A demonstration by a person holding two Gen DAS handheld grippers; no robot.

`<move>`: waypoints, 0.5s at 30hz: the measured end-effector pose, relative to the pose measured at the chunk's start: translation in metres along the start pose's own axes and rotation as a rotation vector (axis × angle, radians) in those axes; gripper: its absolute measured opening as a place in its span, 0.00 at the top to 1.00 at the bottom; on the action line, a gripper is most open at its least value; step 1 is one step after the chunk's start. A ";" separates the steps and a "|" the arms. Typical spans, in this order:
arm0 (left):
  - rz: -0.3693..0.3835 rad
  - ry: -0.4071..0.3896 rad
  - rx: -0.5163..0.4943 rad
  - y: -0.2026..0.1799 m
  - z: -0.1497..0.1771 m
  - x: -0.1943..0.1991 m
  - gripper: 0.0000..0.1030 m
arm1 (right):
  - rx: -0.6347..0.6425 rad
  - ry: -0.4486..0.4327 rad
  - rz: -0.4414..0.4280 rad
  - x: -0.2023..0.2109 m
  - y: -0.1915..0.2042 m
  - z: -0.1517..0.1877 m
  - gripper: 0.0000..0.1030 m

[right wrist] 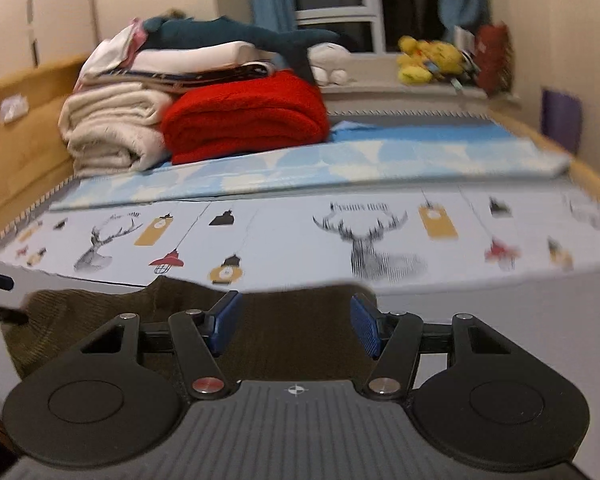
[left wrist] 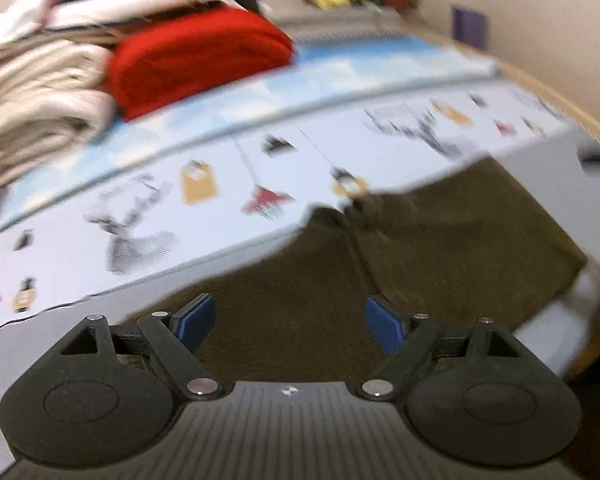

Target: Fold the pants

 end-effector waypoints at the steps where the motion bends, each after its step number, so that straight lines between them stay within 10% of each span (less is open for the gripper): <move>1: -0.030 -0.030 0.039 0.009 0.004 0.008 0.19 | -0.034 0.009 0.000 0.003 -0.002 0.010 0.40; 6: -0.046 -0.035 0.344 0.070 0.025 0.026 0.76 | -0.134 0.043 0.032 0.008 -0.001 0.044 0.40; 15: 0.043 0.074 0.831 0.142 0.093 -0.008 0.74 | -0.118 0.118 0.009 -0.023 0.009 0.047 0.37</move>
Point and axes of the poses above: each gripper's, at about its wrist camera, not at the fingertips, and x roughly against the way its jaws point, y to its left, z to its underside, the point moved 1 cm from there along -x, roughly the way its jaws point, and after that the axes turned 1 degree about y, right-handed, at the moved point
